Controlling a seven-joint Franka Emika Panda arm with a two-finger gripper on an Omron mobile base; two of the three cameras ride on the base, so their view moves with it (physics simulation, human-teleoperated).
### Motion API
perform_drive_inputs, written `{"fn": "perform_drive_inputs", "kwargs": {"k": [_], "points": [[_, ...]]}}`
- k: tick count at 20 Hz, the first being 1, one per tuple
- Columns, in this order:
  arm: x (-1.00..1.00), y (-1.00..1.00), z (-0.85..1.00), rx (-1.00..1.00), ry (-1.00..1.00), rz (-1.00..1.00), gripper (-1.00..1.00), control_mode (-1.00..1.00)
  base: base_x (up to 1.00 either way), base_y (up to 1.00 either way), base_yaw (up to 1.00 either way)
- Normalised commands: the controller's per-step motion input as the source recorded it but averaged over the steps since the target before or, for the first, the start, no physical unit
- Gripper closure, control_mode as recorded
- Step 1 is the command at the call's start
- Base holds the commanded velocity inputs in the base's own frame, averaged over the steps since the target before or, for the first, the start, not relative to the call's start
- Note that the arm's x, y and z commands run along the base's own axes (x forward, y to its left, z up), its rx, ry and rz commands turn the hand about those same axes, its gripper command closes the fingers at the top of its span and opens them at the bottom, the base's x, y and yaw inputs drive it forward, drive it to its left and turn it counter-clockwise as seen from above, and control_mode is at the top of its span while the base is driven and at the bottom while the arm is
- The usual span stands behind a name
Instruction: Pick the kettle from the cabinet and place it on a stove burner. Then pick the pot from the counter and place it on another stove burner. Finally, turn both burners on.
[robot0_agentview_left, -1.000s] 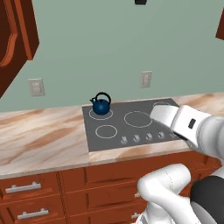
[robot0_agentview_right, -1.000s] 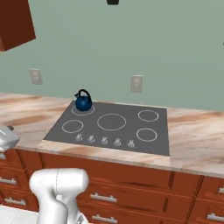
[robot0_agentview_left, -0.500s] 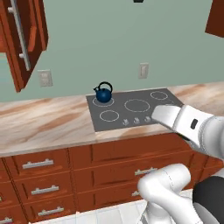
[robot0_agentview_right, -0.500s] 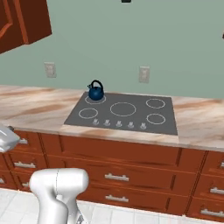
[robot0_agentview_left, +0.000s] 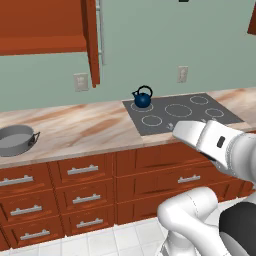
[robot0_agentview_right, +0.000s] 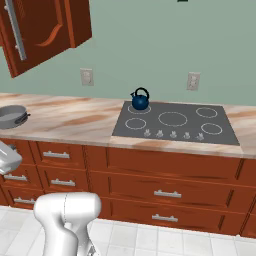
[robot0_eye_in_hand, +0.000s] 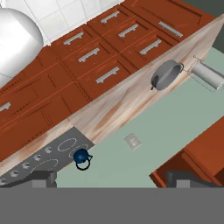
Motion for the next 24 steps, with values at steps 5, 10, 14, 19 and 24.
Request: {"fn": "perform_drive_inputs", "kwargs": {"k": [5,10,14,19,24], "points": [[0.00,0.00,0.00,0.00,0.00,0.00,-1.00,1.00,-0.39,0.76,-0.06],[0.00,0.00,0.00,0.00,0.00,0.00,-1.00,1.00,-0.20,0.73,-0.07],[0.00,0.00,0.00,0.00,0.00,0.00,-1.00,1.00,0.06,0.80,-0.09],[0.00,0.00,0.00,0.00,0.00,0.00,-1.00,1.00,0.19,0.81,-0.09],[0.00,0.00,0.00,0.00,0.00,0.00,-1.00,1.00,0.41,0.67,-0.09]]}}
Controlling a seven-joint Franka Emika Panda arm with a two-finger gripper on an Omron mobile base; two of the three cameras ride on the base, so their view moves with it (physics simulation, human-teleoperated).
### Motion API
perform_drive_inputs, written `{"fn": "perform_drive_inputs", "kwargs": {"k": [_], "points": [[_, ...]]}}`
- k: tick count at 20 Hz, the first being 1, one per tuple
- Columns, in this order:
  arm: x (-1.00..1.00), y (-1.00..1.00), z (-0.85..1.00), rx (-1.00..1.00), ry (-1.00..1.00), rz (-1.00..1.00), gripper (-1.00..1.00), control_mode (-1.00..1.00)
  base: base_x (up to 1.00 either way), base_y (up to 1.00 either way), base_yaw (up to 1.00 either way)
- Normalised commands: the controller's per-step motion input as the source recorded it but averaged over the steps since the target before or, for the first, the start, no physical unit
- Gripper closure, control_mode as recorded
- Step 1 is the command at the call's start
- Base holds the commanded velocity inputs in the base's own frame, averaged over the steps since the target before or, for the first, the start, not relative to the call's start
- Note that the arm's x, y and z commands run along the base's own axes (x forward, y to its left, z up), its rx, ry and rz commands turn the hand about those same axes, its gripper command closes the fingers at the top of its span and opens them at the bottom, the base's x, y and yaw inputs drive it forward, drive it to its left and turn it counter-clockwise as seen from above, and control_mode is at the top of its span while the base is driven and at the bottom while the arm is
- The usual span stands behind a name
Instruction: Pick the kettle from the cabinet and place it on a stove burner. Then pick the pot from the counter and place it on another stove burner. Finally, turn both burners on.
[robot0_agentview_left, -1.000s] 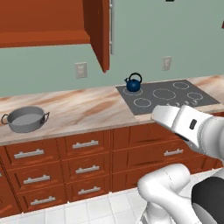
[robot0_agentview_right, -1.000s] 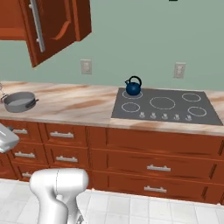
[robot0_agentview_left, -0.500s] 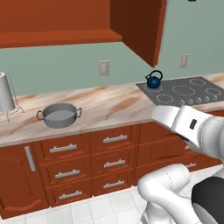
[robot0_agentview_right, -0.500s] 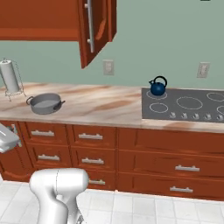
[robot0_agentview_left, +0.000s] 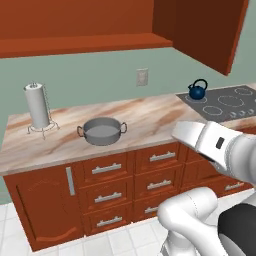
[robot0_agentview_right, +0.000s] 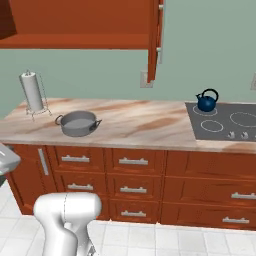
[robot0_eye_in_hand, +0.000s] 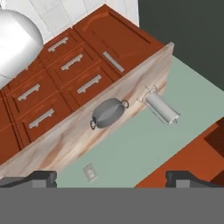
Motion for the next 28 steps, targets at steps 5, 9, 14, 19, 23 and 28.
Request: {"fn": "perform_drive_inputs", "kwargs": {"k": [5,9,14,19,23,28], "points": [[0.00,0.00,0.00,0.00,0.00,0.00,-1.00,1.00,0.65,0.28,-0.10],[0.00,0.00,0.00,0.00,0.00,0.00,-1.00,1.00,0.65,0.15,-0.05],[0.00,0.00,0.00,0.00,0.00,0.00,-1.00,1.00,0.60,0.28,-0.05],[0.00,0.00,0.00,0.00,0.00,0.00,-1.00,1.00,0.62,0.31,-0.01],[0.00,0.00,0.00,0.00,0.00,0.00,-1.00,1.00,0.54,0.30,0.00],[0.23,0.09,0.00,0.00,0.02,-0.01,-1.00,-1.00,0.00,0.00,0.00]]}}
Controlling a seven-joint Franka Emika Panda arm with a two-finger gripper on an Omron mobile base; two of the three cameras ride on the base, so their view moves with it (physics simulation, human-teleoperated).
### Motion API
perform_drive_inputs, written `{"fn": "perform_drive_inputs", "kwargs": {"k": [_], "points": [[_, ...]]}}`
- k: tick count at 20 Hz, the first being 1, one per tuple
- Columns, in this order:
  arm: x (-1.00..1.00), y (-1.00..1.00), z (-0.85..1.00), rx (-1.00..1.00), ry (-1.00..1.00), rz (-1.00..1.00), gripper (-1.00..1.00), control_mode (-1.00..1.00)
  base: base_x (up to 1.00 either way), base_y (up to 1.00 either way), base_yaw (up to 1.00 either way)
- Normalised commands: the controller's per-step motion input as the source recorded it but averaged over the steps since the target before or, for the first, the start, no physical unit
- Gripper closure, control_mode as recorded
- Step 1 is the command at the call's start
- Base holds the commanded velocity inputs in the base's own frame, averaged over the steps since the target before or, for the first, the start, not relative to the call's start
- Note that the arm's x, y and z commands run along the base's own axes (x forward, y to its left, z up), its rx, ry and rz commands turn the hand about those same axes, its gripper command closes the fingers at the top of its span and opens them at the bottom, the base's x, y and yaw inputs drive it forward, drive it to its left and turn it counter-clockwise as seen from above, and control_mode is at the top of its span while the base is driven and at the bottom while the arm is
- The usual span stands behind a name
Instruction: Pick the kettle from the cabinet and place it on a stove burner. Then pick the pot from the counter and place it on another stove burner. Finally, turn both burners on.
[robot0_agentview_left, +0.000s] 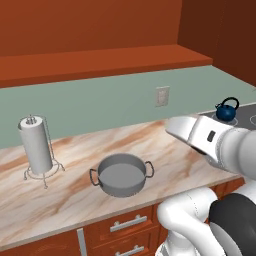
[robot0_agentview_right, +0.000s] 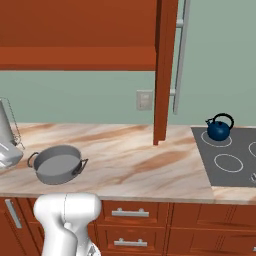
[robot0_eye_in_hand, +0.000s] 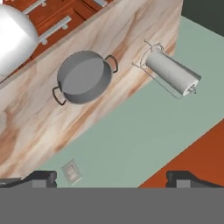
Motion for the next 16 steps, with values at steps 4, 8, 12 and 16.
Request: {"fn": "perform_drive_inputs", "kwargs": {"k": [4,8,12,16], "points": [[0.12,0.05,-0.03,0.01,0.14,-0.06,-1.00,-1.00,0.00,0.00,0.00],[0.07,0.04,-0.11,0.00,0.22,-0.09,-1.00,-1.00,0.00,0.00,0.00],[0.00,0.00,-0.17,0.00,0.26,-0.09,-1.00,-1.00,0.00,0.00,0.00],[0.00,0.00,-0.29,0.00,0.18,-0.06,-1.00,-1.00,0.00,0.00,0.00]]}}
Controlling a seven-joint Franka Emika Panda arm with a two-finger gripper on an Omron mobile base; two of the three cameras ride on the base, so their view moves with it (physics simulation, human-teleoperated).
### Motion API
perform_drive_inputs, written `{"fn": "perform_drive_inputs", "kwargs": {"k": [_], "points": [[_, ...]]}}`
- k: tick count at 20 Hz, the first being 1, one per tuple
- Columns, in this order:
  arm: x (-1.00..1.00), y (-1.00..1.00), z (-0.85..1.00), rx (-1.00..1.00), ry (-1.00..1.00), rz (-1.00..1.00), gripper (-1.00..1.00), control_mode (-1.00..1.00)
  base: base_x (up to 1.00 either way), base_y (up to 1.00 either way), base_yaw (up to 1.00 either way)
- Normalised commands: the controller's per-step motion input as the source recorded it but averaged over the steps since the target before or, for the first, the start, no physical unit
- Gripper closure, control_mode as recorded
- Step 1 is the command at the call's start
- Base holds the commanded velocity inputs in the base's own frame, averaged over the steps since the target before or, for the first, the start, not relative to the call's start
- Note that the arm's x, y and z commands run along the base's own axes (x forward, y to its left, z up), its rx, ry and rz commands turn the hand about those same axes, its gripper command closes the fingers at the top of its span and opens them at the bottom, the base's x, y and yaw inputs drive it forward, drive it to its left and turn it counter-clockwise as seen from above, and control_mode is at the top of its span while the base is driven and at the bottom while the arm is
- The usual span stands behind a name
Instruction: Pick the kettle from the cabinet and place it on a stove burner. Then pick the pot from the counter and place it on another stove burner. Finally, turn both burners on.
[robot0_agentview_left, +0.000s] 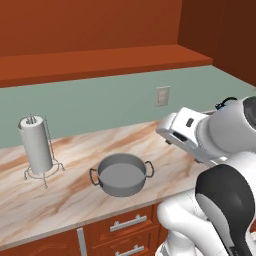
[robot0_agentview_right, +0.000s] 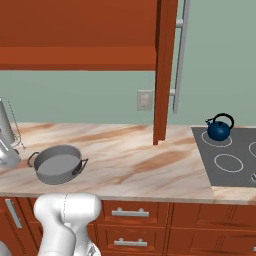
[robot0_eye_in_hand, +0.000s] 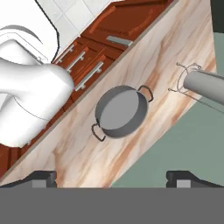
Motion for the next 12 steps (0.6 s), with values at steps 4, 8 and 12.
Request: {"fn": "perform_drive_inputs", "kwargs": {"k": [4,8,12], "points": [[0.00,0.00,-0.24,0.00,0.07,0.00,-1.00,-1.00,0.00,0.00,0.00],[0.00,0.00,-0.23,0.00,0.05,0.00,-1.00,-1.00,0.00,0.00,0.00],[0.05,0.00,-0.23,0.00,0.04,0.00,-1.00,-1.00,0.00,0.00,0.00]]}}
